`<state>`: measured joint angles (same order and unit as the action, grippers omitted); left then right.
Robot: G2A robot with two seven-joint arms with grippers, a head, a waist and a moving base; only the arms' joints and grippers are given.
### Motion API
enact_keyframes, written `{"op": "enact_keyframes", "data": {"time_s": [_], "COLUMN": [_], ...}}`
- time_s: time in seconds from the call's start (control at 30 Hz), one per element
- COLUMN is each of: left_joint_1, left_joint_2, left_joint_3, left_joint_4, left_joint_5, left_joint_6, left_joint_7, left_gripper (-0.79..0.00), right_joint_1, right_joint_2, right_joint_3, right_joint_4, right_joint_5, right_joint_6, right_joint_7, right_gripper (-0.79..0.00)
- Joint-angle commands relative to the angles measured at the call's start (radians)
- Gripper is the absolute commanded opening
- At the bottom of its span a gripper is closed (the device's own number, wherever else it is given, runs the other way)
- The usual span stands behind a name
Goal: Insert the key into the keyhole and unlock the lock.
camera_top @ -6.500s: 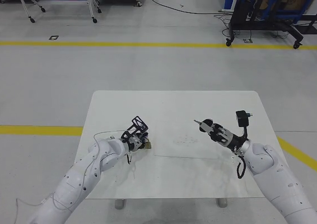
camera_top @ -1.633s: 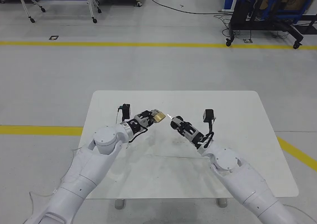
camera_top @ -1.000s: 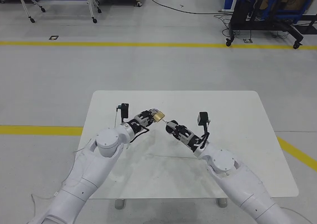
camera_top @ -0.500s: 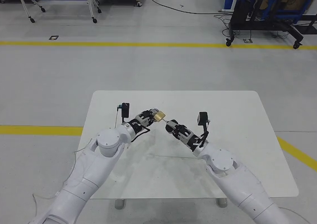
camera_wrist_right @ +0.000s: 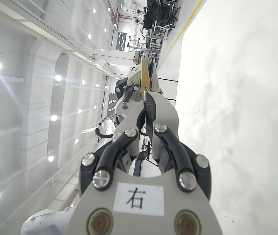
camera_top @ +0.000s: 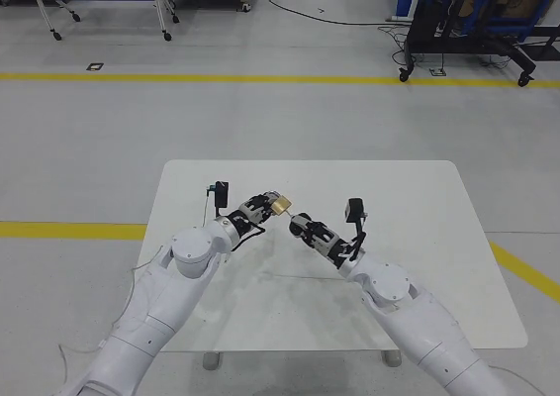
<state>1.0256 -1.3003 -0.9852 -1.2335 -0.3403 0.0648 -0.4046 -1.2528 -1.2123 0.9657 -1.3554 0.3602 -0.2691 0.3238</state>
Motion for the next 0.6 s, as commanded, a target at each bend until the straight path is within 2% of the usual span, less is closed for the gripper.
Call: {"op": "enact_keyframes", "data": {"time_s": [0.0, 0.2, 0.3, 0.57], "left_joint_1": [0.001, 0.002, -0.005, -0.005], "left_joint_2": [-0.001, -0.004, -0.003, 0.003], "left_joint_3": [0.0, -0.011, -0.029, -0.068], "left_joint_4": [-0.001, 0.003, 0.019, 0.03], "left_joint_5": [0.003, -0.002, -0.048, -0.063], "left_joint_6": [0.001, 0.003, 0.022, 0.016], "left_joint_7": [0.0, -0.006, -0.065, -0.112], "left_gripper": [-0.785, -0.785, -0.785, -0.785], "right_joint_1": [0.001, 0.0, -0.002, -0.021], "right_joint_2": [-0.002, -0.008, -0.008, -0.002], "right_joint_3": [0.0, 0.002, 0.014, 0.058], "right_joint_4": [0.002, 0.007, 0.008, -0.003], "right_joint_5": [-0.001, 0.005, 0.031, 0.061], "right_joint_6": [-0.001, -0.003, -0.007, -0.017], "right_joint_7": [0.002, 0.023, 0.065, 0.135], "right_gripper": [-0.785, -0.785, -0.785, -0.785]}}
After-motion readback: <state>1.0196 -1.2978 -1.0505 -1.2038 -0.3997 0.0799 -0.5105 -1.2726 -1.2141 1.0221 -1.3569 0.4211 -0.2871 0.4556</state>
